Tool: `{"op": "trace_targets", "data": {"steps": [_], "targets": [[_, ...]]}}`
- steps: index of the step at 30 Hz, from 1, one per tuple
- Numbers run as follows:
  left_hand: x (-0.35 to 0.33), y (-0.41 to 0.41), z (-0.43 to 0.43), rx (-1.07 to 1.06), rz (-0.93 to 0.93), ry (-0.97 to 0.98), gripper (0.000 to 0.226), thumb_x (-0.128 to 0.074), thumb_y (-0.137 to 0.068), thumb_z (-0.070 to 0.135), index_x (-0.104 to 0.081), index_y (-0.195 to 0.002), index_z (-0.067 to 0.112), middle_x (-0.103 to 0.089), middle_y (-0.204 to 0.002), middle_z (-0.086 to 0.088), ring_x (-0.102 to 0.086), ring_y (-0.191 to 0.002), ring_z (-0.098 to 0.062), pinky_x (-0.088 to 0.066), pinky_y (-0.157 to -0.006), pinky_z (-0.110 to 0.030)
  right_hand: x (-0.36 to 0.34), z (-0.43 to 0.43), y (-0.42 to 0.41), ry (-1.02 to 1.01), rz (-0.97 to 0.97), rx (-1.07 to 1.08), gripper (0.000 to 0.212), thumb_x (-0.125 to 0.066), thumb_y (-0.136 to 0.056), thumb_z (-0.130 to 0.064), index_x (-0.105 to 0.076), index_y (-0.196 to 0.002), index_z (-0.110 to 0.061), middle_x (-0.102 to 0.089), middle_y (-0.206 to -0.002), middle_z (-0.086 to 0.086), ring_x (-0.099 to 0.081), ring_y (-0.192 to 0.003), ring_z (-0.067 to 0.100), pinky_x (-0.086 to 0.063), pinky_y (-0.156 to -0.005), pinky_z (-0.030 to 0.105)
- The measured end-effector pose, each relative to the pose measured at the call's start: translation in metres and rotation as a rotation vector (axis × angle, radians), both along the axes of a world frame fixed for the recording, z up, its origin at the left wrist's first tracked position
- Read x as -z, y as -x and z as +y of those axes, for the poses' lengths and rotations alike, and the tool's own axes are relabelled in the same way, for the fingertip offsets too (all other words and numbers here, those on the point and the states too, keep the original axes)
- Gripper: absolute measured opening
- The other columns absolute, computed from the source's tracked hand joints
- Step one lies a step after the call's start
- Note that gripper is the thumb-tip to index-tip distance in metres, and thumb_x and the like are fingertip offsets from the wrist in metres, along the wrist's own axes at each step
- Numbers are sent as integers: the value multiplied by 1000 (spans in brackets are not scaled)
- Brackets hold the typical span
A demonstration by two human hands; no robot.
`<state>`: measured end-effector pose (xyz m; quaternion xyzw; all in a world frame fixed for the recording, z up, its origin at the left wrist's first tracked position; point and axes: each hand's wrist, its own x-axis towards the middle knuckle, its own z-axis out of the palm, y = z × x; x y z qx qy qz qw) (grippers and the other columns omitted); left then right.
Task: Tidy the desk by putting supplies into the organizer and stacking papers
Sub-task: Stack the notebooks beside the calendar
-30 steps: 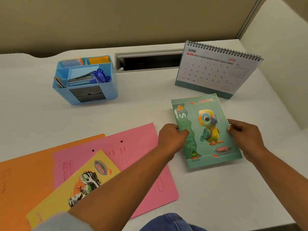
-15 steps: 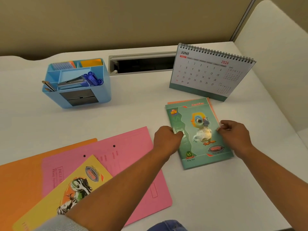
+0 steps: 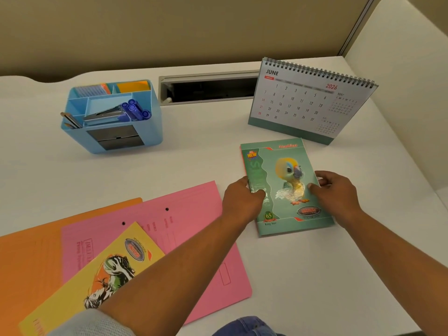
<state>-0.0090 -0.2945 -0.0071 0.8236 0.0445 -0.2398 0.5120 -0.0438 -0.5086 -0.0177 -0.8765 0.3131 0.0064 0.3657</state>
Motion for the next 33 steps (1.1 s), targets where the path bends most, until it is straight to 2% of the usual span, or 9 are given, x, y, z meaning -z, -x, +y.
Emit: {"op": "trace_targets", "data": {"steps": [5, 13, 15, 17, 19, 23, 25, 29, 33], "targets": [[-1, 1, 1, -24, -19, -49, 15, -63, -86, 25, -69, -97, 19, -66, -84, 8, -64, -82, -16, -49, -72, -28, 2, -1, -1, 14, 12, -3, 38, -69, -88, -22, -63, -125, -20, -65, -98, 1, -64, -87, 25, -53, -83, 40], [-4, 2, 2, 29, -10, -113, 26, -64, -87, 29, -58, -70, 10, -59, -70, -3, -56, -68, -23, -40, -58, -29, 3, -1, -1, 7, 19, 11, 41, -70, -87, -24, -59, -127, -20, -62, -100, 0, -62, -88, 24, -50, -78, 34], [-9, 3, 9, 39, -28, -123, 22, -63, -89, 33, -61, -87, 11, -61, -84, -4, -58, -80, -23, -39, -64, -27, 1, -1, 1, -3, -11, 88, 47, -72, -85, -28, -53, -127, -20, -58, -106, 2, -59, -94, 25, -48, -78, 35], [-16, 7, 26, 40, -83, -143, 44, -63, -90, 38, -57, -126, 13, -62, -114, -1, -60, -100, -18, -41, -78, -24, -2, 5, 7, 6, -75, 152, 47, -73, -83, -31, -51, -123, -20, -57, -108, 3, -59, -100, 27, -50, -82, 40], [-20, 13, 58, -4, -181, -125, 57, -65, -89, 39, -47, -139, 20, -59, -121, 4, -58, -101, -10, -43, -83, -23, -8, 17, 14, 16, -141, 142, 41, -72, -84, -29, -52, -118, -22, -58, -107, 2, -60, -97, 26, -52, -81, 44], [-24, 36, 152, -131, -253, -143, 76, -73, -83, 38, -33, -146, 29, -54, -118, 13, -53, -102, 3, -43, -83, -18, -21, 58, 28, -185, -222, 70, 32, -72, -84, -20, -57, -113, -22, -61, -104, 3, -61, -81, 24, -52, -65, 34], [-23, 51, 206, -185, -262, -263, 81, -75, -81, 40, -32, -148, 28, -53, -124, 11, -52, -108, -2, -40, -81, -14, -24, 81, 34, -280, -240, 46, 25, -70, -86, -16, -61, -109, -21, -64, -102, 5, -61, -81, 25, -53, -65, 31], [-20, 83, 292, -109, -150, -635, 99, -77, -71, 58, -28, -150, 26, -41, -146, 1, -43, -132, -21, -42, -103, -40, -23, 131, 48, -423, -143, -109, 18, -66, -88, -7, -65, -102, -19, -68, -96, 6, -62, -80, 21, -51, -63, 22], [-15, 109, 321, 115, -40, -837, 120, -78, -53, 73, -24, -152, 29, -29, -153, 6, -35, -136, -22, -39, -106, -40, -22, 184, 60, -480, -8, -332, 20, -67, -86, -7, -67, -99, -22, -70, -94, 0, -65, -79, 20, -46, -68, 23]]}}
